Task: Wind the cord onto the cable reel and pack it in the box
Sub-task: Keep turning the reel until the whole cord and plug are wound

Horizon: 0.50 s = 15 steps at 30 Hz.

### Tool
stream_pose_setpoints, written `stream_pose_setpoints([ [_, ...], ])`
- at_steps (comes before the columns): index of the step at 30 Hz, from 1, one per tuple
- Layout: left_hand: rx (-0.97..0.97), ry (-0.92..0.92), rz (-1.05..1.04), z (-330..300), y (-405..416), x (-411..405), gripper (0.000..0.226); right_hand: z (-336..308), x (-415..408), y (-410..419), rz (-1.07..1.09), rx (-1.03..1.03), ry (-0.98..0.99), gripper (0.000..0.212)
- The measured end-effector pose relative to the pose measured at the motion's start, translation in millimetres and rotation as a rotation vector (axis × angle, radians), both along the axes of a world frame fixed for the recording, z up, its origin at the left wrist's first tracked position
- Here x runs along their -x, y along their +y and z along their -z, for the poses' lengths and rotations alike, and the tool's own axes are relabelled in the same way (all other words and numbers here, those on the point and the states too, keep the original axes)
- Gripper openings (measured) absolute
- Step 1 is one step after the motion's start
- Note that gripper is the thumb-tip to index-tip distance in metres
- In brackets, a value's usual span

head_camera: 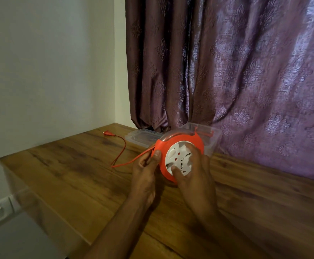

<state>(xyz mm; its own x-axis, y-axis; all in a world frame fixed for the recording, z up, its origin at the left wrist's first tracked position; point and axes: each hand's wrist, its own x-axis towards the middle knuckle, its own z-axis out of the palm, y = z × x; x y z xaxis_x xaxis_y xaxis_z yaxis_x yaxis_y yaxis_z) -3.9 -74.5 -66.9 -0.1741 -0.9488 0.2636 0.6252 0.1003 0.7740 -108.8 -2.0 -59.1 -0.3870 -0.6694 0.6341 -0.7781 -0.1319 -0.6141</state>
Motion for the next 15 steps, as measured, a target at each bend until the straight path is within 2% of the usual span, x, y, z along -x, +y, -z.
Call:
stream_pose_setpoints([
  [2, 0.000, -0.008, 0.001, -1, 1, 0, 0.021, 1, 3, 0, 0.045, -0.077, 0.209, 0.064],
  [5, 0.006, -0.019, -0.001, 0, 2, 0, 0.020, 2, 10, -1, 0.104, -0.126, 0.343, 0.065],
  [8, -0.002, -0.025, -0.009, -1, 3, 0, 0.025, 0, 14, -1, 0.146, -0.140, 0.389, 0.067],
  [11, 0.009, -0.044, -0.020, -2, 5, 0, 0.031, -1, 16, -4, 0.164, -0.168, 0.352, 0.067],
  [15, 0.049, -0.079, -0.012, -2, 6, 0, 0.024, 1, 21, -8, 0.190, -0.189, 0.365, 0.065],
])
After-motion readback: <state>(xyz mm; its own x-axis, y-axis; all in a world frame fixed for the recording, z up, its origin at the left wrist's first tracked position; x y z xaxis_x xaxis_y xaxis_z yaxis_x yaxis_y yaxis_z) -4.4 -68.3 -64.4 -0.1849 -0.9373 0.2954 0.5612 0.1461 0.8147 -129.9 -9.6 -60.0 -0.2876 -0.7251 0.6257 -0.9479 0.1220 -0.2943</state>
